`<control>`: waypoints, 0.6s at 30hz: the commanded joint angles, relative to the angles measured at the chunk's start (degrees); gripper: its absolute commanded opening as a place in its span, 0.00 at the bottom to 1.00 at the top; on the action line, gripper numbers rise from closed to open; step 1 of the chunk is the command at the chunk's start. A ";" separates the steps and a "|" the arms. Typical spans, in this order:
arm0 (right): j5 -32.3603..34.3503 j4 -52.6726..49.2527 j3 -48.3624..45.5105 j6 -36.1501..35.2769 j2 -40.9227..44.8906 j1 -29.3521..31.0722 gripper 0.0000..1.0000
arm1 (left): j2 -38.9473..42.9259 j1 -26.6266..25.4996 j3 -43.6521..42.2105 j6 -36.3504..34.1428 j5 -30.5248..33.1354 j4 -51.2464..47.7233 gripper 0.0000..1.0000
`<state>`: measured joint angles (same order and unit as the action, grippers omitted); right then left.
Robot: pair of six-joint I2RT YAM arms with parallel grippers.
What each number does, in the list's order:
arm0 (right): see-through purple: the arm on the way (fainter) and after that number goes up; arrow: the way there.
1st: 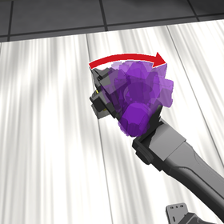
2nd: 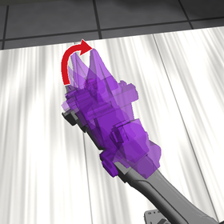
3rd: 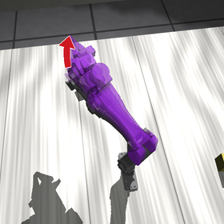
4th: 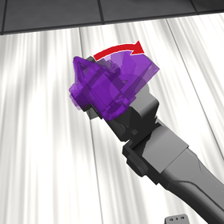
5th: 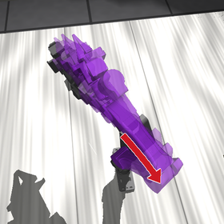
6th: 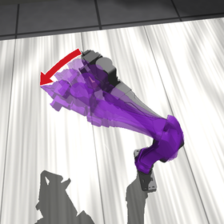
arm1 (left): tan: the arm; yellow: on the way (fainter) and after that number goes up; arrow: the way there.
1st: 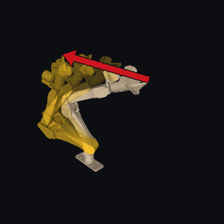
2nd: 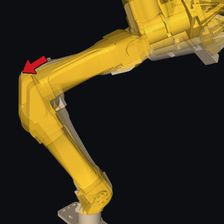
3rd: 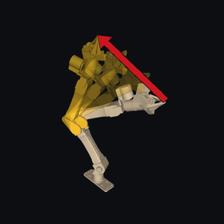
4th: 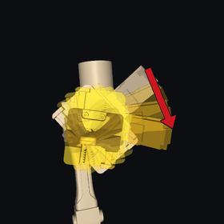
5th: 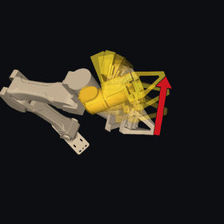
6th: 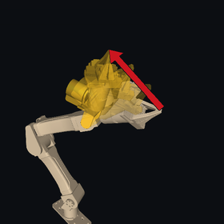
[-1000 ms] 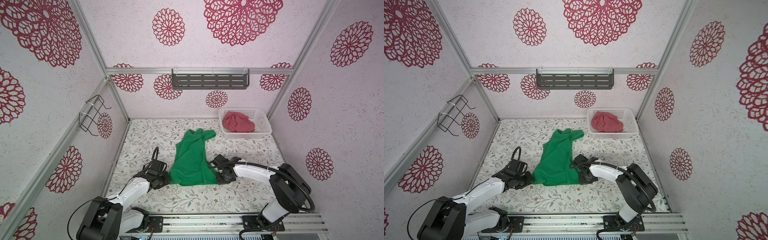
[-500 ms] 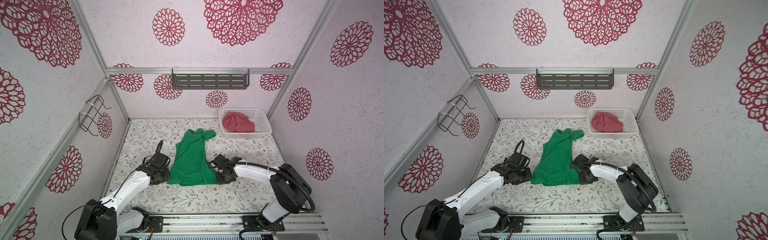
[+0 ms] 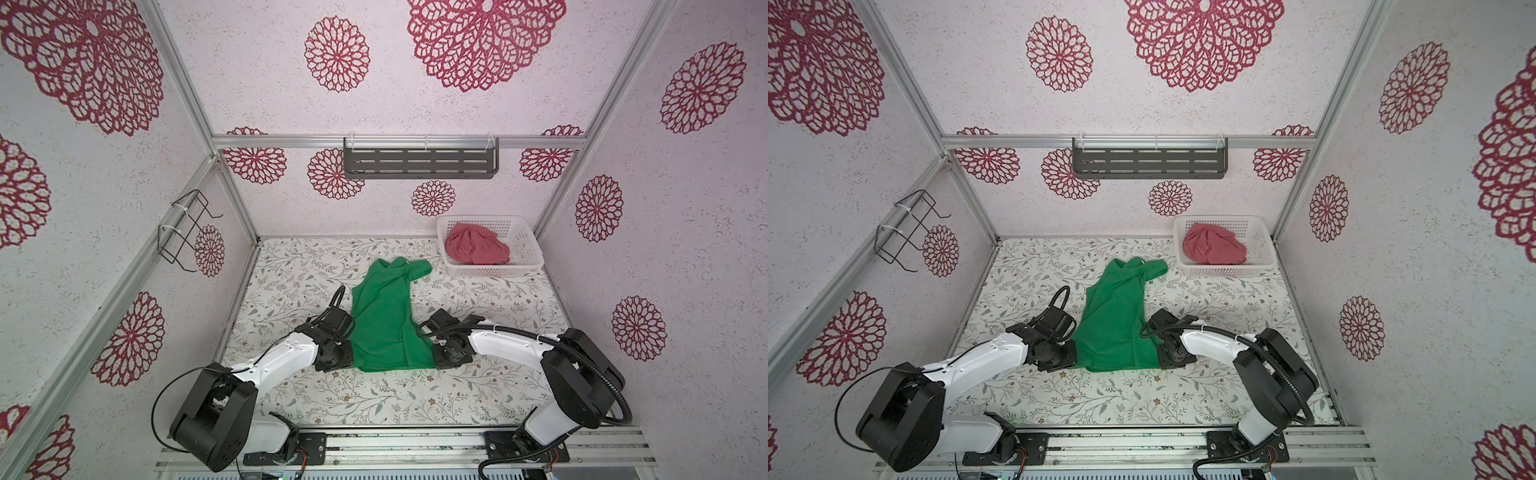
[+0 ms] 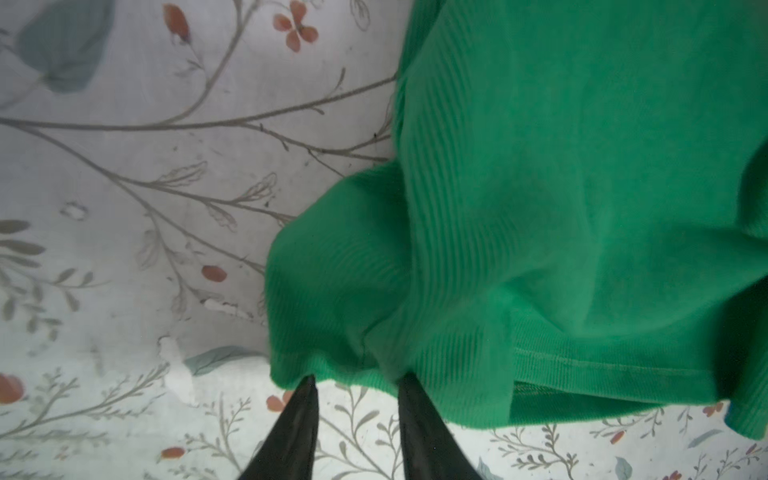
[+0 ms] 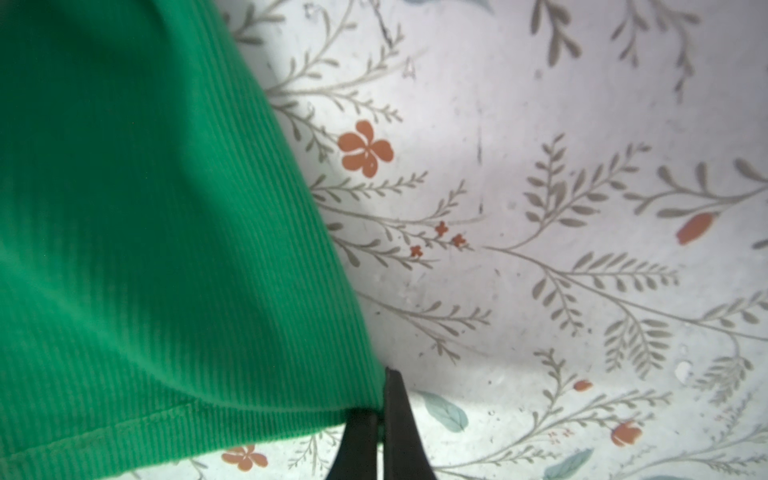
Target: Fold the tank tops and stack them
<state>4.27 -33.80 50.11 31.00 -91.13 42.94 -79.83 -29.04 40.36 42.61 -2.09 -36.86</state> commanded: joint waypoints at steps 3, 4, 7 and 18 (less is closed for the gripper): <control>1.79 -0.04 -2.83 -0.22 -0.02 -0.76 0.00 | -1.57 -0.26 0.79 -0.65 0.07 1.76 0.33; 1.85 -0.04 -2.93 -0.23 -0.09 -0.75 0.00 | -1.74 -0.25 0.78 -0.66 0.33 1.62 0.32; 1.79 0.17 -2.78 -0.37 -0.35 -0.75 0.00 | -2.47 -0.31 0.57 -0.65 0.12 1.78 0.28; 3.16 -3.30 1.36 -2.08 2.47 -1.04 0.00 | -0.76 -0.16 3.76 -1.96 0.90 -0.73 0.00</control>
<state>4.47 -33.43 49.60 30.70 -90.28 42.89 -82.85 -29.08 41.25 41.56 -2.33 -36.23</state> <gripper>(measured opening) 0.043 0.046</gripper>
